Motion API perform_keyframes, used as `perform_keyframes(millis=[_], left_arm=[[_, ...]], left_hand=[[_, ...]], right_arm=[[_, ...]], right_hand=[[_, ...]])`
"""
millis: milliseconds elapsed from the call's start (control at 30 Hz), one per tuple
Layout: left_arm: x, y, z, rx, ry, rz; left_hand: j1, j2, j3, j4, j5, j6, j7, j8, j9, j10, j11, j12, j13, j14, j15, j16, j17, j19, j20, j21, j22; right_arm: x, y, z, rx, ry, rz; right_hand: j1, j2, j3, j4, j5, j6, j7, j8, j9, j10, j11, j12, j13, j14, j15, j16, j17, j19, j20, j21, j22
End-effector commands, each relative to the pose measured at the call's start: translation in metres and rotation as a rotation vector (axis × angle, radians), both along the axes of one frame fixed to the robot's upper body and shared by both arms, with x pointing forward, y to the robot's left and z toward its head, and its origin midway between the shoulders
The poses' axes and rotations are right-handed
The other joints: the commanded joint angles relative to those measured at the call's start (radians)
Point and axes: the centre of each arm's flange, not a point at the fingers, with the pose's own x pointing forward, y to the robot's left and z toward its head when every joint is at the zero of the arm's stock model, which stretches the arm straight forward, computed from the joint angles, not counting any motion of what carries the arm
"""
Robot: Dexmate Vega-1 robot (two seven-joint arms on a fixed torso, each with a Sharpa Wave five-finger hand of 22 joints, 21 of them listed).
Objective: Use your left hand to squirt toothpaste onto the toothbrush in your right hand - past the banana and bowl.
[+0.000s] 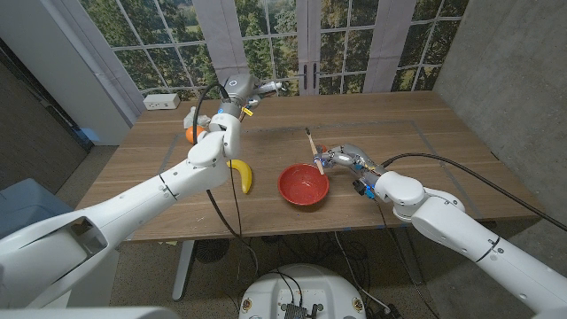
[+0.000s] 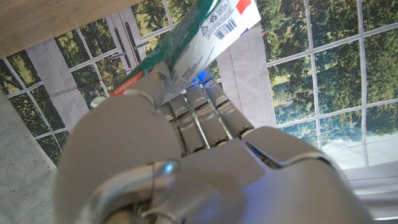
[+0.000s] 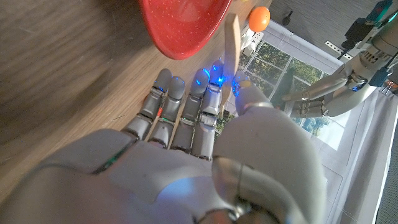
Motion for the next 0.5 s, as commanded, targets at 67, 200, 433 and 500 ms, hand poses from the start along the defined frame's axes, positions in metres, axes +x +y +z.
perform_keyframes(millis=[67, 200, 433, 500], left_arm=[[-0.014, 0.007, 0.015, 0.131, -0.047, 0.022], [-0.018, 0.009, 0.019, 0.167, -0.056, 0.031], [-0.026, 0.013, 0.027, 0.231, -0.067, 0.035], [-0.028, 0.013, 0.028, 0.245, -0.072, 0.04]], left_hand=[[0.013, 0.001, -0.005, 0.002, 0.005, 0.011, -0.006, 0.005, 0.003, 0.041, -0.028, 0.008, 0.004, 0.006, -0.124, 0.001, 0.003, -0.007, -0.047, 0.008, 0.004], [0.015, 0.0, -0.008, 0.002, 0.005, 0.015, -0.011, 0.006, 0.003, 0.043, -0.028, 0.007, 0.004, 0.007, -0.124, 0.001, 0.003, -0.01, -0.051, 0.009, 0.004], [0.018, -0.001, -0.012, 0.003, 0.005, 0.022, -0.015, 0.007, 0.003, 0.048, -0.029, 0.008, 0.005, 0.008, -0.125, 0.001, 0.004, -0.014, -0.055, 0.012, 0.004], [0.019, -0.001, -0.015, 0.003, 0.005, 0.026, -0.018, 0.009, 0.003, 0.053, -0.029, 0.009, 0.006, 0.009, -0.125, 0.001, 0.004, -0.015, -0.058, 0.013, 0.004]], right_arm=[[0.005, 0.001, 0.007, 0.036, 0.062, 0.05], [0.008, 0.001, 0.008, 0.051, 0.086, 0.062], [0.011, 0.001, 0.011, 0.068, 0.13, 0.085], [0.012, 0.001, 0.012, 0.073, 0.142, 0.096]], right_hand=[[0.033, 0.024, 0.007, 0.01, 0.008, 0.004, 0.007, -0.003, 0.005, -0.004, 0.004, 0.006, 0.004, -0.007, -0.135, 0.008, -0.001, -0.008, 0.0, 0.006, 0.002], [0.034, 0.024, 0.005, 0.01, 0.011, 0.004, 0.009, -0.004, 0.007, -0.004, 0.01, 0.007, 0.003, -0.007, -0.133, 0.012, -0.003, -0.009, 0.002, 0.008, 0.002], [0.037, 0.024, 0.004, 0.01, 0.014, 0.0, 0.013, -0.007, 0.01, -0.006, 0.013, 0.009, 0.003, -0.01, -0.127, 0.016, -0.004, -0.011, 0.005, 0.011, 0.003], [0.039, 0.025, 0.002, 0.01, 0.016, 0.001, 0.016, -0.008, 0.009, -0.008, 0.016, 0.01, 0.003, -0.012, -0.126, 0.018, -0.006, -0.012, 0.007, 0.012, 0.003]])
